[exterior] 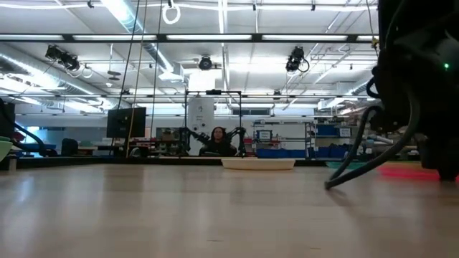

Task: Stack plastic plates
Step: Stack the stacked plates on top of the blue plate

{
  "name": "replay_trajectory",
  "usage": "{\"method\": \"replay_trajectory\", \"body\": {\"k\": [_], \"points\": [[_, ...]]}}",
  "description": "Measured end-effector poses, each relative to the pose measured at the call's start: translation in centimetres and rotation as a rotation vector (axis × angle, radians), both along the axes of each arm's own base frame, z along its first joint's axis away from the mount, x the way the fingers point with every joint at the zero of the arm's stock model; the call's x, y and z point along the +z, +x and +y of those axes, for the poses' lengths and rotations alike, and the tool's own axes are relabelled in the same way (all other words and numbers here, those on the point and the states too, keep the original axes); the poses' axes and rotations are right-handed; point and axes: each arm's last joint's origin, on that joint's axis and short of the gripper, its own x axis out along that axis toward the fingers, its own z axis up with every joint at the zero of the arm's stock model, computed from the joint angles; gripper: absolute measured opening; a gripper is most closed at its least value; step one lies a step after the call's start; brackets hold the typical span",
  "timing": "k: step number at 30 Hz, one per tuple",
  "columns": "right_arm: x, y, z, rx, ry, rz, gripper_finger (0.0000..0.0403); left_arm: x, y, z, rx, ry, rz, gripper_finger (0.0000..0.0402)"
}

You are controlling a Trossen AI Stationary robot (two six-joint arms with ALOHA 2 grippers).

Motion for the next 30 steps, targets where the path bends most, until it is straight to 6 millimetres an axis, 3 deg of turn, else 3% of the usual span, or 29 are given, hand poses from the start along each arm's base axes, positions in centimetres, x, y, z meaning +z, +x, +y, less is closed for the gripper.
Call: {"method": "replay_trajectory", "body": {"k": [19,23,27,30], "points": [[-0.47,-0.25,-1.03,0.095,-0.012,0.045,0.012,-0.01,0.01,-0.02,0.002,-0.005,-0.002,0.0105],[-0.57,-0.06,-1.02,0.137,-0.011,0.037,0.0084,-0.01,0.01,-0.02,0.007,-0.011,-0.004,0.0105],[-0.65,0.04,-0.95,0.18,0.021,0.052,0.0019,-0.01,0.0,-0.02,0.023,-0.03,-0.007,0.0105],[-0.62,-0.01,-0.96,0.186,0.029,0.064,0.0014,-0.01,0.0,-0.02,0.023,-0.031,-0.007,0.0105]]}}
